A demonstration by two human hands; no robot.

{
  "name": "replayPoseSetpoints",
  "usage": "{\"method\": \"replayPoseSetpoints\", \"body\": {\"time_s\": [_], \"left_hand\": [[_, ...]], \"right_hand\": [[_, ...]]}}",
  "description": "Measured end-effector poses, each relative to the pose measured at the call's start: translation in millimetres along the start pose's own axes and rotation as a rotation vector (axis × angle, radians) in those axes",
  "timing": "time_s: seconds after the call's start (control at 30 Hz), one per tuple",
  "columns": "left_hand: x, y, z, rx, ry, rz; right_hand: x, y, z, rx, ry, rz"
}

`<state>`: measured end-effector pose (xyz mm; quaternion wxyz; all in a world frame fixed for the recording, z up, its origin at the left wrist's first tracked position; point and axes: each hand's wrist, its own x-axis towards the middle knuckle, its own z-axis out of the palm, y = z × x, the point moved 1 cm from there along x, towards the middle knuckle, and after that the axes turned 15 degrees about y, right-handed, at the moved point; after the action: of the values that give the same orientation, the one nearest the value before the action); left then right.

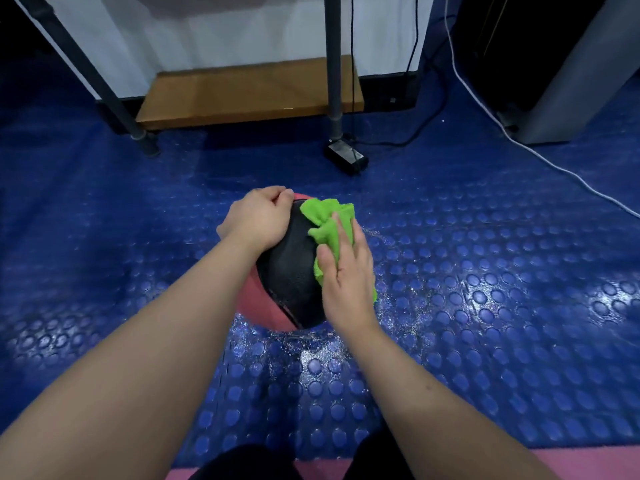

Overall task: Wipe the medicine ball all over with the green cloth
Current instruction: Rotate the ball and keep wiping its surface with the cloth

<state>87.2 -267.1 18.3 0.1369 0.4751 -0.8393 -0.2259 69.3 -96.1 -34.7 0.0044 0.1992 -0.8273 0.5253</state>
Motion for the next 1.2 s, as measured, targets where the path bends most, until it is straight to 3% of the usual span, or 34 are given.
{"method": "replayPoseSetpoints", "body": {"time_s": [0.2, 0.27, 0.33, 0.43, 0.6, 0.9, 1.07, 1.2], "left_hand": [[-12, 3, -9, 0.106, -0.065, 0.053], [-18, 6, -12, 0.112, -0.07, 0.012], [-25, 11, -13, 0.109, -0.052, -0.052], [-31, 18, -12, 0.128, -0.042, -0.094], [-26, 30, -10, 0.151, -0.053, -0.132], [-4, 22, -7, 0.157, -0.076, -0.137], [-1, 19, -9, 0.133, -0.102, -0.125], [3, 13, -13, 0.102, -0.1, -0.156]], "right_hand": [[47, 17, 6, 0.105, -0.063, 0.163], [63, 16, 7, 0.136, -0.098, 0.302], [63, 12, 5, 0.063, -0.053, 0.322], [30, 8, -2, -0.056, 0.126, 0.166], [-35, -3, -2, 0.147, 0.29, 0.141], [-53, -1, -36, 0.206, 0.079, -0.156], [-47, 18, -29, -0.191, -0.053, -0.658], [-38, 63, -51, -0.307, -0.096, -0.694]]}}
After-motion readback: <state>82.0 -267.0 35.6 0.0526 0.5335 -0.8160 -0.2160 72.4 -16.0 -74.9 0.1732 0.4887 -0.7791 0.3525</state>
